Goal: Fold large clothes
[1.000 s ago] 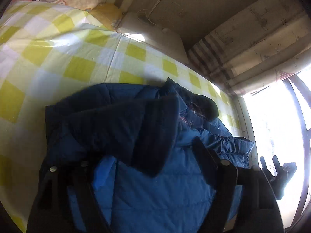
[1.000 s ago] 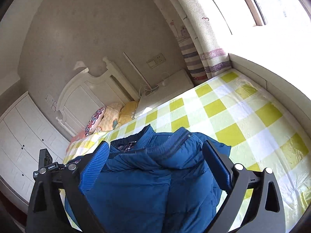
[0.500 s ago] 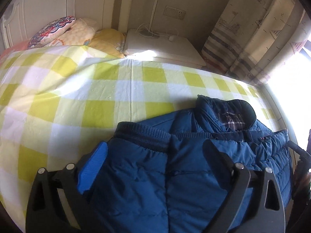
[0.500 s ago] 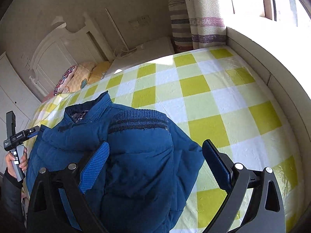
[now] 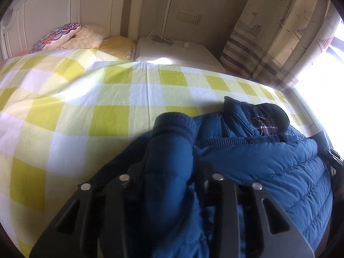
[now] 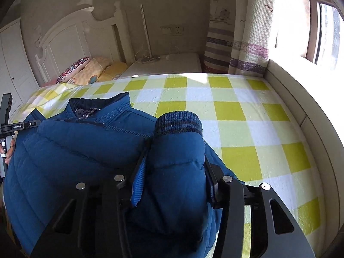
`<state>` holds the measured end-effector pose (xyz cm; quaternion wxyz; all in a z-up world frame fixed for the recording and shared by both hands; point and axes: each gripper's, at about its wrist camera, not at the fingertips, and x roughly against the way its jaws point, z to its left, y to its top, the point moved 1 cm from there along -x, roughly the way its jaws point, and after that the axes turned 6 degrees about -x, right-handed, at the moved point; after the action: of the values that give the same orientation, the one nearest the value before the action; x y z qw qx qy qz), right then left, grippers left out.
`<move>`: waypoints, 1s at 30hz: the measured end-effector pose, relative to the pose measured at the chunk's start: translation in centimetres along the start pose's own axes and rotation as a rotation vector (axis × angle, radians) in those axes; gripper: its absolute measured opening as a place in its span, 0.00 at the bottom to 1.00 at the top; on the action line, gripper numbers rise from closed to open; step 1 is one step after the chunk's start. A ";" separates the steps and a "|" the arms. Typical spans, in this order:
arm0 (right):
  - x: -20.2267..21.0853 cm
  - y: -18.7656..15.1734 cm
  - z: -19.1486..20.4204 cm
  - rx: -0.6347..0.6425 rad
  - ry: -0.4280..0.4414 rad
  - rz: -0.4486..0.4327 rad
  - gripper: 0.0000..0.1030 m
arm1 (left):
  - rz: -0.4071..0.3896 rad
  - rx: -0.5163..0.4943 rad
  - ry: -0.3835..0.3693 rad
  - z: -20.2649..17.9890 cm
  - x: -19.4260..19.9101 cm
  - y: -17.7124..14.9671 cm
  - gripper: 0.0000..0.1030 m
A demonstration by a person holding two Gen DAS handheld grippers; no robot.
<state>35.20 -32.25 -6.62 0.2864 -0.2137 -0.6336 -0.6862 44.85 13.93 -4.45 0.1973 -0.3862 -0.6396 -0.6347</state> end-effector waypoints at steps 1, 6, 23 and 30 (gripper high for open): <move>1.4 0.3 1.0 0.040 -0.022 -0.027 0.20 | -0.046 -0.010 -0.013 -0.6 1.6 0.0 0.14; 8.8 6.1 2.2 0.024 0.002 -0.178 0.18 | -0.231 -0.078 -0.034 -2.4 10.1 3.7 0.13; -3.3 5.3 -1.5 -0.273 -0.151 0.029 0.65 | -0.064 0.160 0.281 4.3 -1.4 4.2 0.89; -4.2 8.2 10.3 0.006 -0.017 0.003 0.83 | -0.099 -0.157 0.290 -7.6 -0.7 7.3 0.97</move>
<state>43.05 -21.82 -2.14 0.2828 -0.2198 -0.6377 -0.6820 48.91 5.62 0.70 0.2252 -0.2729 -0.5713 -0.7405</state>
